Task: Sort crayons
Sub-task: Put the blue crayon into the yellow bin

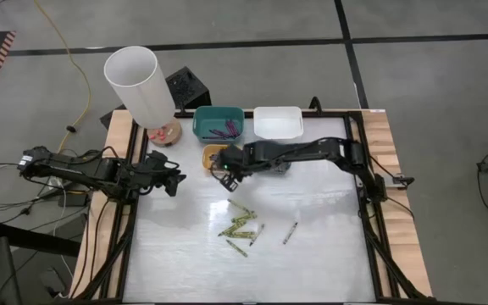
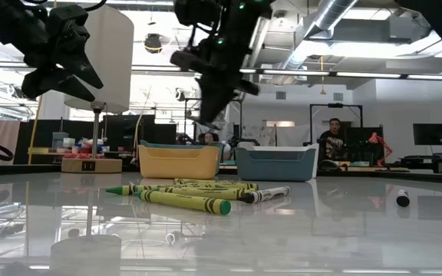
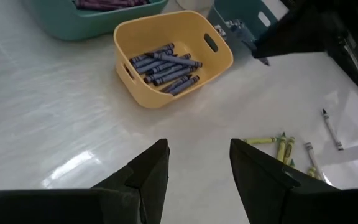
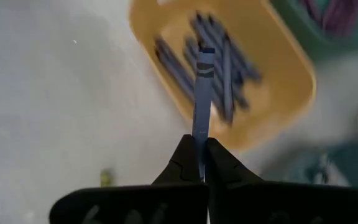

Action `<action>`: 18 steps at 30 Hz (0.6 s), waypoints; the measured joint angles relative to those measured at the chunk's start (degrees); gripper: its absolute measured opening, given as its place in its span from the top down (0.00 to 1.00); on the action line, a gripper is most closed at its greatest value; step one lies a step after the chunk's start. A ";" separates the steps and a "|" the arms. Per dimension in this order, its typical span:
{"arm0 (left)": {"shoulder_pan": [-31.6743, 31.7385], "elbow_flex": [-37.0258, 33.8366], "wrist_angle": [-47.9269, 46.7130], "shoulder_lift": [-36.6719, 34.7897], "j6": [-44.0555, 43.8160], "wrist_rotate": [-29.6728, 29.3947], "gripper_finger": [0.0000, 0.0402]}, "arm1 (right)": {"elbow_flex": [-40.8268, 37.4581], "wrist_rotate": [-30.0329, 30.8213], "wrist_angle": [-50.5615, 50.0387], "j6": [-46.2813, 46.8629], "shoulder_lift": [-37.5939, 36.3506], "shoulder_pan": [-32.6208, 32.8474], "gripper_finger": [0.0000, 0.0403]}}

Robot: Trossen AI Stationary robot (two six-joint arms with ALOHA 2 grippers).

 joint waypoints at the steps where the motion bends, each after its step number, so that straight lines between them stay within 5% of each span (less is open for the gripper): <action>1: 0.00 0.00 -0.01 0.00 -0.22 -0.05 0.60 | 0.00 -0.08 1.60 -2.58 0.00 -0.55 1.00; 11: -0.02 0.00 -0.01 -0.02 -3.25 -1.92 0.60 | 0.00 -2.04 14.55 -27.26 0.31 -4.53 1.00; 18: -0.01 0.00 -0.03 -0.01 -5.91 -4.72 0.60 | -0.26 -5.10 20.39 -32.07 1.04 -7.78 1.00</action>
